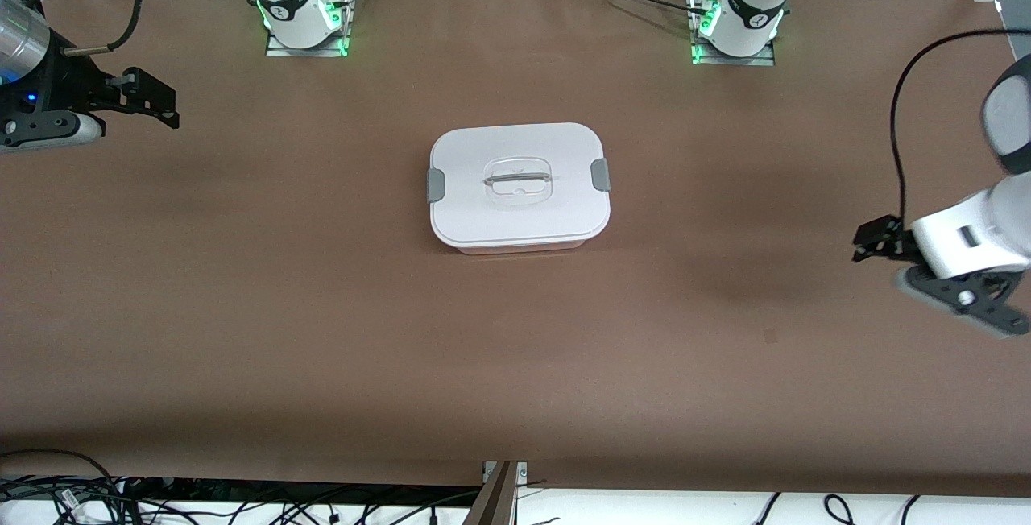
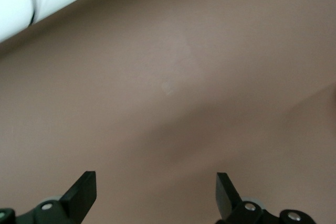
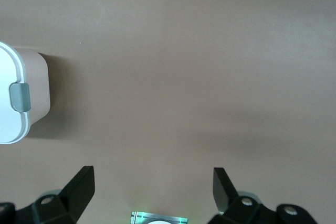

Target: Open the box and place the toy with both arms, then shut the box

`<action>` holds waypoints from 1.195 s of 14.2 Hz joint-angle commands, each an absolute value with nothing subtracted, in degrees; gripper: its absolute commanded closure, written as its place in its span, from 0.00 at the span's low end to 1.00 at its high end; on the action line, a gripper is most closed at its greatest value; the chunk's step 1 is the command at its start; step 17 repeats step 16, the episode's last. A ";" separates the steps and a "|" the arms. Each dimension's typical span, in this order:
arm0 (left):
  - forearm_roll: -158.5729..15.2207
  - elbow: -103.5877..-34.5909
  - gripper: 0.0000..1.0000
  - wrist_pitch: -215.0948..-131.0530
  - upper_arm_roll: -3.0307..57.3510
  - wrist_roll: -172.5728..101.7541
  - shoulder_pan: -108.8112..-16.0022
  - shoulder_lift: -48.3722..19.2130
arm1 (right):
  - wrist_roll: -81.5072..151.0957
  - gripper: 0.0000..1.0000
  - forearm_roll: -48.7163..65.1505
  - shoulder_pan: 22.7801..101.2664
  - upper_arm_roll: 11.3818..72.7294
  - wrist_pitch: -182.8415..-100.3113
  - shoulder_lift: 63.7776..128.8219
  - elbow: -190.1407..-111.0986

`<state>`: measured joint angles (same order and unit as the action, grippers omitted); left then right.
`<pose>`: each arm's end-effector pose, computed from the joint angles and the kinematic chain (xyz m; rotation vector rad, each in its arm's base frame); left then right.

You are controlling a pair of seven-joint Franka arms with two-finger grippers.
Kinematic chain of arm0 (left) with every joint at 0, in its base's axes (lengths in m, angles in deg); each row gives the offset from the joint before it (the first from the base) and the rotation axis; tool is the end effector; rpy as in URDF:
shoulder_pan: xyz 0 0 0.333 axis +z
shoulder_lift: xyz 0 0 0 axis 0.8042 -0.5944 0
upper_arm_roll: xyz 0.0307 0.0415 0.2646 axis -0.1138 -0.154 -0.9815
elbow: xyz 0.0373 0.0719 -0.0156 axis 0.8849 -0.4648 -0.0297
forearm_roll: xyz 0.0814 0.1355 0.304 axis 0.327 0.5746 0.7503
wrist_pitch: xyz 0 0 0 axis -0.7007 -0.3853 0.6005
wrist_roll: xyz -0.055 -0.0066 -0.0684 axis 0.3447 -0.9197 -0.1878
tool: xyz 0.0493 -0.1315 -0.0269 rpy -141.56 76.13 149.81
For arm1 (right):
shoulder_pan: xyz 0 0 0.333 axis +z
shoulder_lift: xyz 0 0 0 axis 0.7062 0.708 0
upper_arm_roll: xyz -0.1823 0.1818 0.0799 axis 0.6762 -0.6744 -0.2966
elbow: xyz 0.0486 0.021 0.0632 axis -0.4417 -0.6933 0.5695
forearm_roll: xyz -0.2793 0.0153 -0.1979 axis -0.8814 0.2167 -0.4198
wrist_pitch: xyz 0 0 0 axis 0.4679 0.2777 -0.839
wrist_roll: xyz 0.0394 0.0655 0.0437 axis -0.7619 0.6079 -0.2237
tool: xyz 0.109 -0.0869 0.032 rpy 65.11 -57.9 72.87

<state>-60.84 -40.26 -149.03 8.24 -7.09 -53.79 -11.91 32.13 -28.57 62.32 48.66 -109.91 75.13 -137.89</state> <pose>0.6042 0.0076 0.4662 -3.0527 0.5826 0.0324 0.4971 0.0487 0.5413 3.1237 0.2103 -0.1275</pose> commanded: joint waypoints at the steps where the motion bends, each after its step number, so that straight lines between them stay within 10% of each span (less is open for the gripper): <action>1: -61.36 -51.10 0.00 -149.43 8.40 -14.62 -52.48 -1.81 | 31.52 0.00 -28.80 62.33 48.65 -108.84 75.65 -136.50; 17: -62.16 -51.38 0.00 -140.02 8.40 -23.51 -50.98 0.23 | 31.43 0.00 -28.80 62.24 48.74 -108.84 75.65 -136.50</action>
